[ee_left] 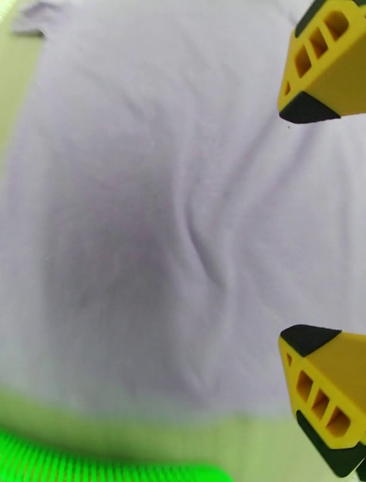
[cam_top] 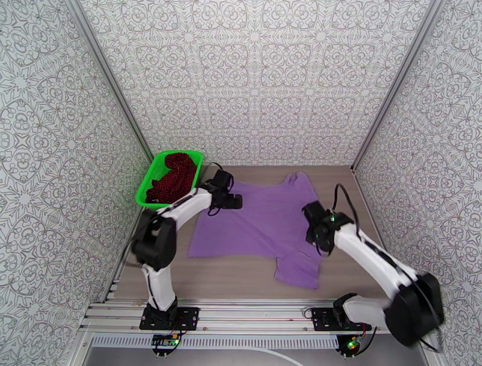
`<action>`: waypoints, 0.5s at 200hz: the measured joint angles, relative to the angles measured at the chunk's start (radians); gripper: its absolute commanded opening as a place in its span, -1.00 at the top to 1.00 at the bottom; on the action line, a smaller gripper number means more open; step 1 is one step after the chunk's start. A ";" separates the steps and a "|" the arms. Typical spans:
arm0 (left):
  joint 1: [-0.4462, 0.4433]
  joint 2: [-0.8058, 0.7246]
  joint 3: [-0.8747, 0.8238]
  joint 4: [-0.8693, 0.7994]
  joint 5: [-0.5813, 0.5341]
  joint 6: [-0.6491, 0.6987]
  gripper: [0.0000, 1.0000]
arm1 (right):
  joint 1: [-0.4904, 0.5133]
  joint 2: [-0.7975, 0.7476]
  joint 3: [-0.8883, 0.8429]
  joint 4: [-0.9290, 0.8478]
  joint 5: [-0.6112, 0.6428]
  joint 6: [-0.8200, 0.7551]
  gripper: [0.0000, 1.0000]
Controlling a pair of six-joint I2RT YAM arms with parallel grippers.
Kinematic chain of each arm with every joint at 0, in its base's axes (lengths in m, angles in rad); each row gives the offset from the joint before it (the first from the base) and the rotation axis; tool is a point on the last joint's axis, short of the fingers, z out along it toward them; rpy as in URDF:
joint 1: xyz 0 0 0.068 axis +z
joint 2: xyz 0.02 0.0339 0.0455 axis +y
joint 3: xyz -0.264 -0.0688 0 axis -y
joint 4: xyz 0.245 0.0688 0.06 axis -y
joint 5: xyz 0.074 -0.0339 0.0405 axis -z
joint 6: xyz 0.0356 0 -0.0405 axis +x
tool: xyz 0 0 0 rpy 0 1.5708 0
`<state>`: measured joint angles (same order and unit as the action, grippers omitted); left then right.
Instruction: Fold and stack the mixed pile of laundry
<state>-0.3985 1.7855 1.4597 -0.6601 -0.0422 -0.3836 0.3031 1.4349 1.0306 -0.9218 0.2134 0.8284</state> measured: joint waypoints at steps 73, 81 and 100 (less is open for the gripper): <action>0.069 -0.307 -0.294 -0.109 -0.050 -0.033 -0.89 | -0.199 0.633 0.463 0.134 -0.113 -0.243 1.00; 0.073 -0.320 -0.330 -0.129 -0.050 -0.043 -0.89 | -0.212 0.663 0.515 0.129 -0.118 -0.252 1.00; 0.091 -0.362 -0.397 -0.153 -0.049 -0.070 -0.89 | -0.243 0.752 0.644 0.116 -0.119 -0.270 1.00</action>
<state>-0.3073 1.4235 1.0626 -0.8131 -0.0914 -0.4538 0.0605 2.1872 1.6745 -0.8055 0.0948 0.5579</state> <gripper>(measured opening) 0.946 0.045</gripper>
